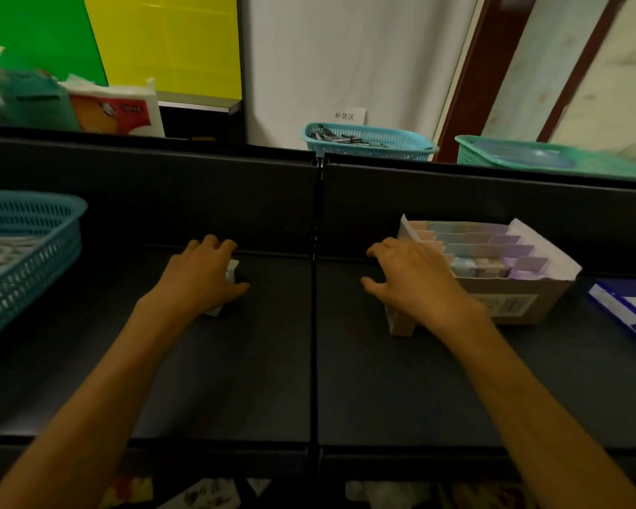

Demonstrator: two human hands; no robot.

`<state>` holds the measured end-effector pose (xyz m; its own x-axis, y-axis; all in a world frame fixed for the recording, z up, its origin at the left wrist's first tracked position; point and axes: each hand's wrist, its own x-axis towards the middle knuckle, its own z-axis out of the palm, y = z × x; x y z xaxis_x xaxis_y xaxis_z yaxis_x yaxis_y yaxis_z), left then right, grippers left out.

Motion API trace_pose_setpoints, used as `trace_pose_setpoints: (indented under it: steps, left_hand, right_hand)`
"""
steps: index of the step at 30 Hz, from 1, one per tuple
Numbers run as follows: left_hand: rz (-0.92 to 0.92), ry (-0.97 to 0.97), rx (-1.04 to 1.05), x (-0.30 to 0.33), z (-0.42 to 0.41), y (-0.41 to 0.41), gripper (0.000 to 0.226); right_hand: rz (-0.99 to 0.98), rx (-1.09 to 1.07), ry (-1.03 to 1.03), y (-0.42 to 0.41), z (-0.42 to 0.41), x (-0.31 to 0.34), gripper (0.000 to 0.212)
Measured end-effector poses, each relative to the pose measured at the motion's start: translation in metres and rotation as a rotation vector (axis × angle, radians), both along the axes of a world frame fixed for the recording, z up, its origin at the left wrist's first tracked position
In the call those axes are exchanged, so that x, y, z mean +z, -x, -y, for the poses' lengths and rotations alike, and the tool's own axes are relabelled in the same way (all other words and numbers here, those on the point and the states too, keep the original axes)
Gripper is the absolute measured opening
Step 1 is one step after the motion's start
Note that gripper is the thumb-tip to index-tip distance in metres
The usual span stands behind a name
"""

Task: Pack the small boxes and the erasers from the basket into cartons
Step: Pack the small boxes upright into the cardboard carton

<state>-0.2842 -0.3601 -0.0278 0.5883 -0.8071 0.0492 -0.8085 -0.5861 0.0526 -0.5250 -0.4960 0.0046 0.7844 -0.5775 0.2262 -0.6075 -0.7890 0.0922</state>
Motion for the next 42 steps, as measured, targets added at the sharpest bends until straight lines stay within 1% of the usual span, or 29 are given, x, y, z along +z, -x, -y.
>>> trace_pose_setpoints:
  steps: [3,5,7,9,11,13,15,17,19,23,27,29,32,36,40,42]
  left_hand:
    - [-0.038,0.020,0.037,-0.011,-0.009,-0.006,0.081]
    - [-0.093,0.038,0.048,-0.017,-0.013,-0.008,0.077]
    - [-0.164,0.061,0.036,-0.021,-0.015,-0.006,0.073]
    - [-0.246,0.103,0.005,-0.024,-0.016,-0.004,0.070]
    - [-0.320,0.134,-0.043,-0.028,-0.016,-0.001,0.071]
    - [-0.371,0.158,-0.101,-0.031,-0.015,0.003,0.072]
    - [-0.405,0.177,-0.130,-0.033,-0.015,0.007,0.077]
    - [-0.377,0.162,-0.131,-0.035,-0.016,0.011,0.083]
    - [-0.339,0.136,-0.139,-0.038,-0.016,0.012,0.086]
    - [-0.378,0.147,-0.185,-0.037,-0.014,0.013,0.078]
    - [-0.365,0.154,-0.230,-0.031,-0.016,0.011,0.080]
    - [-0.404,0.195,-0.239,-0.026,-0.018,0.009,0.077]
    - [-0.421,0.260,-0.257,-0.017,-0.018,0.013,0.071]
    - [-0.497,0.424,-0.341,-0.005,-0.010,0.030,0.052]
    - [-0.469,0.569,-0.456,0.008,0.000,0.049,0.043]
    - [-0.479,0.643,-0.481,0.017,0.008,0.059,0.041]
  right_hand:
    - [-0.075,-0.127,-0.001,0.002,-0.003,-0.016,0.051]
    - [-0.133,-0.209,-0.039,0.003,-0.004,-0.026,0.054]
    - [-0.121,-0.259,-0.099,0.003,-0.004,-0.033,0.055]
    - [-0.056,-0.270,-0.156,0.003,-0.004,-0.037,0.057]
    - [0.009,-0.230,-0.195,0.002,-0.001,-0.040,0.058]
    - [0.081,-0.144,-0.247,0.001,0.001,-0.042,0.055]
    - [0.140,-0.074,-0.349,0.002,0.002,-0.043,0.056]
    - [0.155,-0.052,-0.427,0.000,0.003,-0.044,0.062]
    - [0.151,-0.060,-0.451,-0.003,0.004,-0.047,0.066]
    - [0.148,-0.072,-0.506,-0.007,0.008,-0.051,0.057]
    - [0.240,-0.048,-0.650,-0.005,0.009,-0.045,0.050]
    - [0.304,-0.028,-0.706,-0.003,0.009,-0.040,0.048]
    - [0.381,0.015,-0.732,0.000,0.008,-0.032,0.048]
    - [0.462,0.107,-0.756,0.010,0.006,-0.015,0.045]
    - [0.604,0.165,-0.759,0.030,0.004,0.013,0.033]
    - [0.702,0.166,-0.800,0.043,0.005,0.026,0.031]
